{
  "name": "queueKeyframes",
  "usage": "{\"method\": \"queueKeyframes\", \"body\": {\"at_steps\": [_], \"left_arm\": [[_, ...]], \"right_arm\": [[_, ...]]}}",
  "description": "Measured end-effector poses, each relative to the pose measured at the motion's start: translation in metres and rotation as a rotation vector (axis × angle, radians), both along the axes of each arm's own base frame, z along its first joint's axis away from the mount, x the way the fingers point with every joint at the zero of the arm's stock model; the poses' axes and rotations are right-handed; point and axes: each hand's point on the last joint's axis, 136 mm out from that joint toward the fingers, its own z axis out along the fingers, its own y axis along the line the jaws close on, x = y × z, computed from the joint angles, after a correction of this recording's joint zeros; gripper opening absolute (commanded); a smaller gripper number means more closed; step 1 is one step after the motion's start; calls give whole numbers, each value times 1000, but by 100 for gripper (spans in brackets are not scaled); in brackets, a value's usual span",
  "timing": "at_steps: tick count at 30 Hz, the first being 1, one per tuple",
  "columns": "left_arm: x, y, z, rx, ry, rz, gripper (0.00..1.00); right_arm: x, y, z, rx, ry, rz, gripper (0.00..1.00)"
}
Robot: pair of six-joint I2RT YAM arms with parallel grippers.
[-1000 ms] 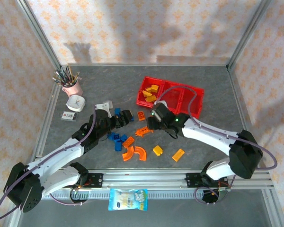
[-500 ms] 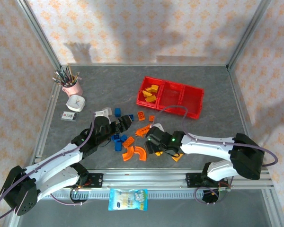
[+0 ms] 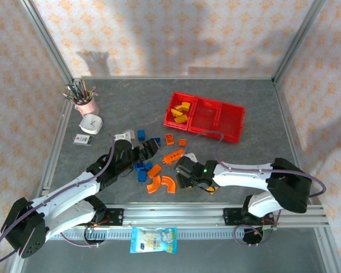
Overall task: Sort the legos into containers by color
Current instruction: Pick up the lego from the bottom-center of the table, then place the lego in the container.
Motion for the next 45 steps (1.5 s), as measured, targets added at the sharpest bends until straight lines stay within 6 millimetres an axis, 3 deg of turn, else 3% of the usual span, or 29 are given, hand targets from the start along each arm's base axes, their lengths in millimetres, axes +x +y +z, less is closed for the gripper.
{"method": "queueKeyframes", "body": {"at_steps": [7, 17, 25, 30, 36, 40, 45], "left_arm": [[0, 0, -1, 3, 3, 0, 99], [1, 0, -11, 24, 28, -2, 99], [1, 0, -11, 27, 27, -4, 99], [5, -1, -1, 41, -1, -4, 99], [21, -3, 31, 65, -84, 5, 99], [33, 2, 41, 79, -108, 26, 99], [47, 17, 36, 99, -97, 66, 99]], "right_arm": [[0, -4, -11, -39, 13, -6, 56], [6, -4, -8, -43, -14, -29, 31], [20, 5, 11, -4, -43, -65, 29], [63, 12, 51, 84, -110, -154, 30], [143, 14, 108, 156, -251, -262, 29], [191, 14, 121, 166, -314, -298, 29], [251, 20, 117, 155, -354, -327, 29]]}}
